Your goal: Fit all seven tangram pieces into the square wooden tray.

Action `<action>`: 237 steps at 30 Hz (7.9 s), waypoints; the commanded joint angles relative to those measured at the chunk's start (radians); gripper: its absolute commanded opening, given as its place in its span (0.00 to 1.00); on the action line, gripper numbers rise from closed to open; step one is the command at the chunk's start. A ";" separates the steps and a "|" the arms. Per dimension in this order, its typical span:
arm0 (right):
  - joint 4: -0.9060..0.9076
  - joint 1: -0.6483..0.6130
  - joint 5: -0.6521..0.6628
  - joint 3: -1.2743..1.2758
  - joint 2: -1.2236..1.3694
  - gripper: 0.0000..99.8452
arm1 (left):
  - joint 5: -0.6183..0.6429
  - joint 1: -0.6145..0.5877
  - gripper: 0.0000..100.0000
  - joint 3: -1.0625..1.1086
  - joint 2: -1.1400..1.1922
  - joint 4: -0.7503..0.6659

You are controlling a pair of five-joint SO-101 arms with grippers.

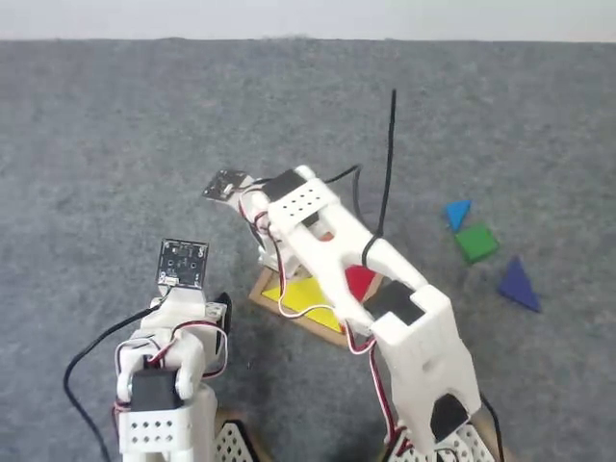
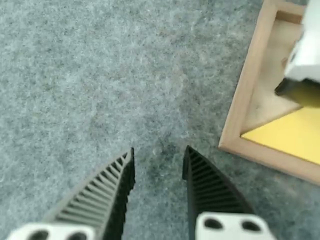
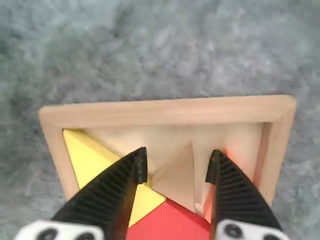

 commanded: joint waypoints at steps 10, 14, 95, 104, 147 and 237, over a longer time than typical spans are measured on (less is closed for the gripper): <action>0.018 -0.024 0.009 -0.052 -0.120 0.20 | -0.006 0.002 0.15 -0.008 -0.028 0.009; 0.024 -0.081 0.008 -0.031 -0.203 0.20 | -0.006 0.002 0.15 -0.008 -0.028 0.009; -0.269 0.832 0.264 0.500 -0.394 0.30 | -0.006 0.002 0.15 -0.008 -0.028 0.009; -0.278 0.832 0.308 0.454 -0.248 0.33 | -0.006 0.002 0.15 -0.008 -0.028 0.009; 0.015 0.180 0.008 0.115 -0.367 0.08 | -0.006 0.002 0.15 -0.008 -0.028 0.009; 0.021 -0.008 -0.942 -0.098 -0.065 0.20 | -0.006 0.002 0.15 -0.008 -0.028 0.009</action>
